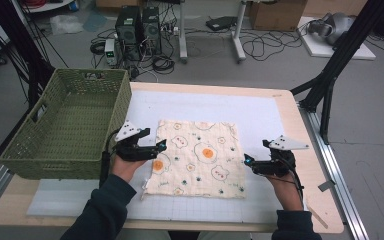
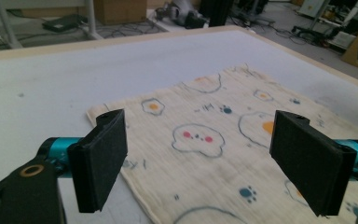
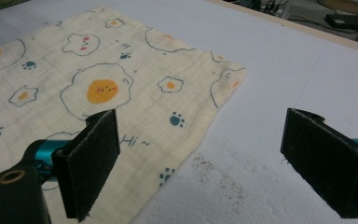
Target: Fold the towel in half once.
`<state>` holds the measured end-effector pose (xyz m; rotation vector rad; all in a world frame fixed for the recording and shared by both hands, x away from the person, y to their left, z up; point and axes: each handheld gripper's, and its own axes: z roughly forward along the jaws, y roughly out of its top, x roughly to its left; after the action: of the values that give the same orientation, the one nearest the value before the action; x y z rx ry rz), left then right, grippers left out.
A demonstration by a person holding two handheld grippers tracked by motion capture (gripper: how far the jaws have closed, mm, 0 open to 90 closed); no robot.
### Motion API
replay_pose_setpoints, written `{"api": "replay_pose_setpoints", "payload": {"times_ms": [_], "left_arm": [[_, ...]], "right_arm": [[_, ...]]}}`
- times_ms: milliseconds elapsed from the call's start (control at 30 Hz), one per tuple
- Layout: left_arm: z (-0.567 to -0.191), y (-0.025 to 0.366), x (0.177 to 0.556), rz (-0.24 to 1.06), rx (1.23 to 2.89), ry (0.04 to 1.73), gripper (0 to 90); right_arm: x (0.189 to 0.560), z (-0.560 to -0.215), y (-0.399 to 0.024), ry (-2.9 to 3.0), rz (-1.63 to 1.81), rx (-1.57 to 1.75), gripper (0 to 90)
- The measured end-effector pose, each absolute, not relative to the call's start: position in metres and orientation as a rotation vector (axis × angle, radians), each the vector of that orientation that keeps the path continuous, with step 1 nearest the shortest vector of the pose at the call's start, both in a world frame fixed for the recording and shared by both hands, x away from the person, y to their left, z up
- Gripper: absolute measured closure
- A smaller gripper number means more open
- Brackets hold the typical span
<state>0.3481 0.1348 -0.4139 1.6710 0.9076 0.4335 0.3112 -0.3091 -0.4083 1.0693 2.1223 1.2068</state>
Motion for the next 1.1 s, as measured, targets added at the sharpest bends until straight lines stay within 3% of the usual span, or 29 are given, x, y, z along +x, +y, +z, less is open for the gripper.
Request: {"api": "replay_pose_setpoints", "payload": {"times_ms": [400,733,1100], "left_arm": [[-0.417,0.121,0.4,0.403,1.723,1.021,26.6],[-0.446,0.131,0.427,0.495,1.779,1.214,36.8],[-0.441,0.114,0.448,0.561,1.868,1.198,38.1]], "right_arm": [[0.317,-0.412,-0.308,2.153,1.23,1.084,11.0],[0.32,-0.414,-0.307,2.159,1.22,1.093,11.1],[0.324,-0.417,-0.304,2.174,1.211,1.101,11.1]]}}
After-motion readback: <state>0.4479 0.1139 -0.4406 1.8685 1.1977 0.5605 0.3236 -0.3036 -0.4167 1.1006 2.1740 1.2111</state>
